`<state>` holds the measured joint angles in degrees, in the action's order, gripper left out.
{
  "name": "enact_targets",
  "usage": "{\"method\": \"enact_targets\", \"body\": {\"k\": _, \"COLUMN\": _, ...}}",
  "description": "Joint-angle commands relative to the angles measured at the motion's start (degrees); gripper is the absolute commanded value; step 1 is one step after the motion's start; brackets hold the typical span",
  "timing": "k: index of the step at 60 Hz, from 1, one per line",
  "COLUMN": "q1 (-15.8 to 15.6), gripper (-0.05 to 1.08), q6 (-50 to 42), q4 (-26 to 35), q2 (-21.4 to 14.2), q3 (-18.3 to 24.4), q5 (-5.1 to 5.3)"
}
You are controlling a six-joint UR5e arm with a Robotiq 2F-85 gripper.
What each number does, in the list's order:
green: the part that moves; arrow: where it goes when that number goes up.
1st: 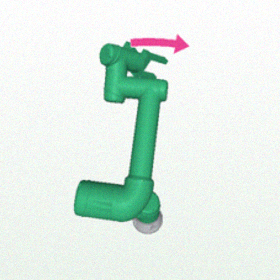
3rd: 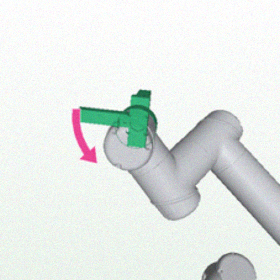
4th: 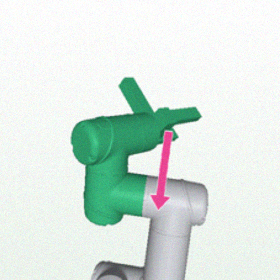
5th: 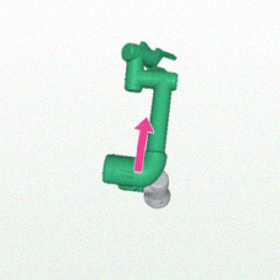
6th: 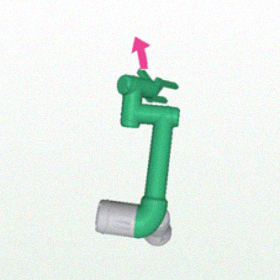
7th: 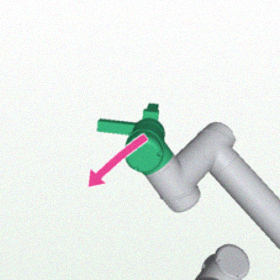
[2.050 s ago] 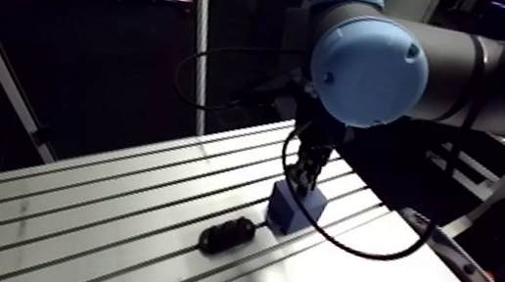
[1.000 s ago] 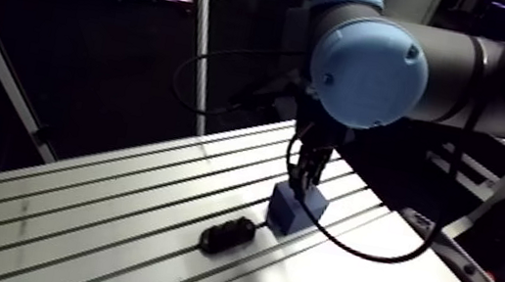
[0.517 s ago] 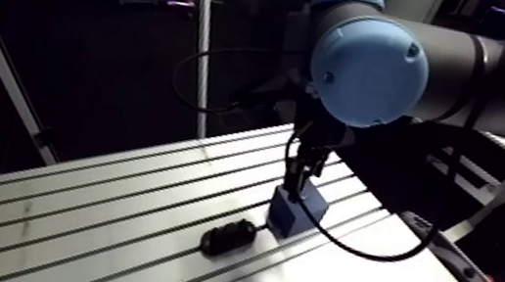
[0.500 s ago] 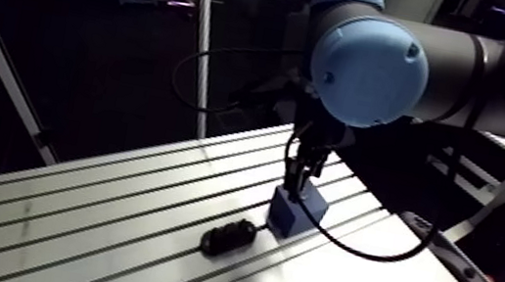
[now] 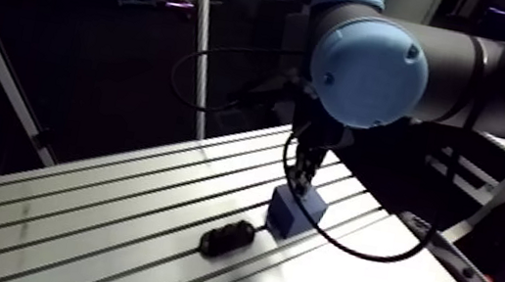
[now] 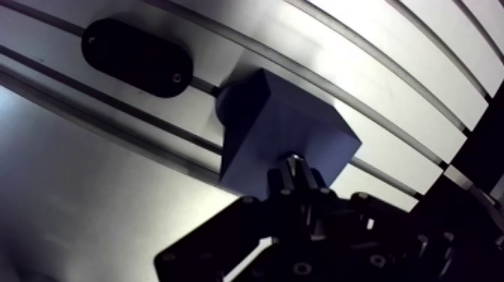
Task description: Pick up the M10 bolt and insert it into the hex recess until seated.
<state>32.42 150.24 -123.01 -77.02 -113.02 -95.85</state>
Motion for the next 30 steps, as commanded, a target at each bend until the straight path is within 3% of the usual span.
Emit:
{"method": "enact_targets", "body": {"k": 1, "q1": 0.2, "gripper": 1.07, "q6": -0.1, "q4": 0.0, "q2": 0.0, "q3": 0.1, "q5": 0.18}}
{"method": "enact_targets", "body": {"k": 30, "q1": 0.3, "gripper": 1.07, "q6": 0.0, "q4": 0.0, "q2": 0.3, "q3": -0.1, "q5": 0.01}}
